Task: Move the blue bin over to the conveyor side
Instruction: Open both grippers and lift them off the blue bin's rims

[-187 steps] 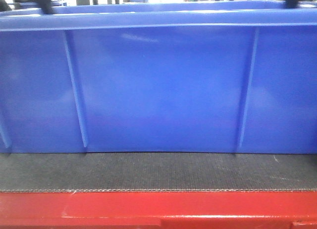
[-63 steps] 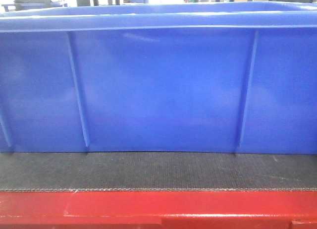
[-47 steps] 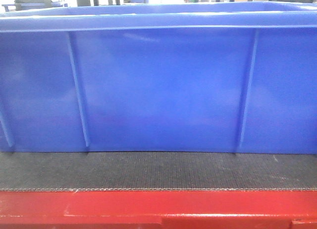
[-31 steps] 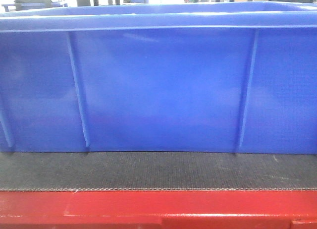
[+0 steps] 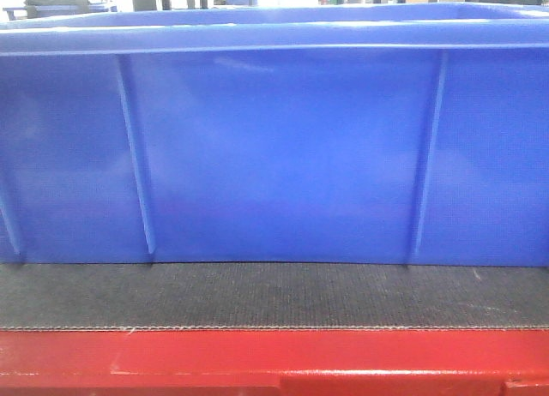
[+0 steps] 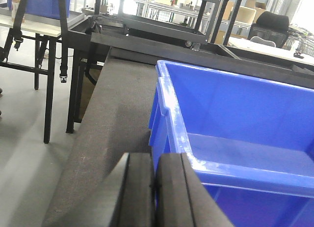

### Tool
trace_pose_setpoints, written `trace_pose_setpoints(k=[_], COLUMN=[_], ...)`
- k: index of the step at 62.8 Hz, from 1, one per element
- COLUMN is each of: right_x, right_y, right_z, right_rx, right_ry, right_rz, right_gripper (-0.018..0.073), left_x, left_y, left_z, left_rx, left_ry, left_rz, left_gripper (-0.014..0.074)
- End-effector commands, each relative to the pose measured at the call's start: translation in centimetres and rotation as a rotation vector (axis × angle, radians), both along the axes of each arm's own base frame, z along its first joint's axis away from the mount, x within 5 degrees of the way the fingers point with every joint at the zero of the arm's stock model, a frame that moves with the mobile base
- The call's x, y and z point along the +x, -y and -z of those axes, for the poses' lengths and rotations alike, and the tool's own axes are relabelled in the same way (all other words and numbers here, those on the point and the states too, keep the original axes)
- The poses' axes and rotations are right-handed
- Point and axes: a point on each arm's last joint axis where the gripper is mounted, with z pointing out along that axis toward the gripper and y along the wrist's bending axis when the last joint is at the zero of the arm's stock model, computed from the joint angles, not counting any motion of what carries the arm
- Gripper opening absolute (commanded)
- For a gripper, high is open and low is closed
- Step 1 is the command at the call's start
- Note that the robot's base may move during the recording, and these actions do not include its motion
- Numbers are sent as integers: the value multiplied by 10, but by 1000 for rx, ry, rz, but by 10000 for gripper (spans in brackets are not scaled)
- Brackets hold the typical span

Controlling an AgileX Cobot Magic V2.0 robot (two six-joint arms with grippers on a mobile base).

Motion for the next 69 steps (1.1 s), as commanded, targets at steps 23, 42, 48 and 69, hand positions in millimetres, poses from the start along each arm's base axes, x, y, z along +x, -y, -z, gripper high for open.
trace_pose_setpoints(k=[23,42,48,69], right_x=[0,-12,-11,-5], right_y=[3,8,7,10], right_z=[53,82,91,117], right_rx=[175,-16,-27,-30], right_ry=[117,221,227,256], right_rz=[96,151,146,200], right_gripper=[-88,-90,-90,-90], left_x=[-1,-1,-1,-1], left_y=[0,0,0,0], left_z=[-2,-2,-2,-2], left_rx=[-8,-8,-8,-8], left_ry=[20,20,20,20], left_rz=[-3,-3,-3,-3], left_gripper=[4,4,4,4])
